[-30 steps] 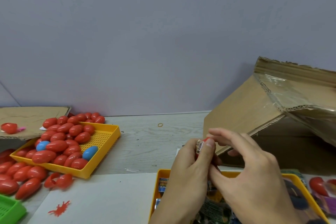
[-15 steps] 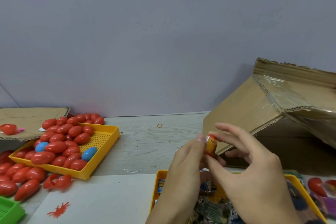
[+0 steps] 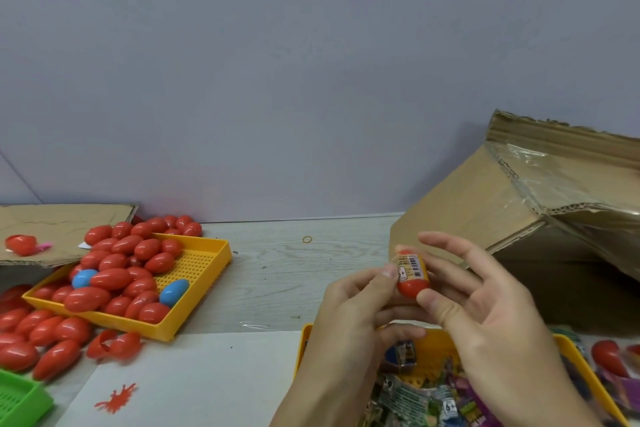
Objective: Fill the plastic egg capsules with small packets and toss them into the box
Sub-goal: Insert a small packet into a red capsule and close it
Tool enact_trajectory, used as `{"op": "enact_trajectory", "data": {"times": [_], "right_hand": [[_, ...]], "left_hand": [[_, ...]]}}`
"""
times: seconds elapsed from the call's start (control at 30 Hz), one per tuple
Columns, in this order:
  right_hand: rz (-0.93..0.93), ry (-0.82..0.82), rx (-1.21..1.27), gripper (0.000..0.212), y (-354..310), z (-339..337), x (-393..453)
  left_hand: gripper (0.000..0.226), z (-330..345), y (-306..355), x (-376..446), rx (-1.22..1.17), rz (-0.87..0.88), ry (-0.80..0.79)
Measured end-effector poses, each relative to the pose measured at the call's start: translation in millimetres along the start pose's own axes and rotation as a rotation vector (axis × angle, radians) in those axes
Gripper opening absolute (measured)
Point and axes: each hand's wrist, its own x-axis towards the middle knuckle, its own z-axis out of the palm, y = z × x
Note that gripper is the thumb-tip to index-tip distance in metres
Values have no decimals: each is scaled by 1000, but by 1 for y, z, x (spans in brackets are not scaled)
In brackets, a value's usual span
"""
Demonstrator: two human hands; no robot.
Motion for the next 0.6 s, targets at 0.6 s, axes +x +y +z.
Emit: {"op": "enact_trajectory", "data": {"times": [0.6], "right_hand": [[-355, 128, -639, 76, -2, 8, -6]], "left_hand": [[26, 0, -2, -1, 113, 12, -66]]}}
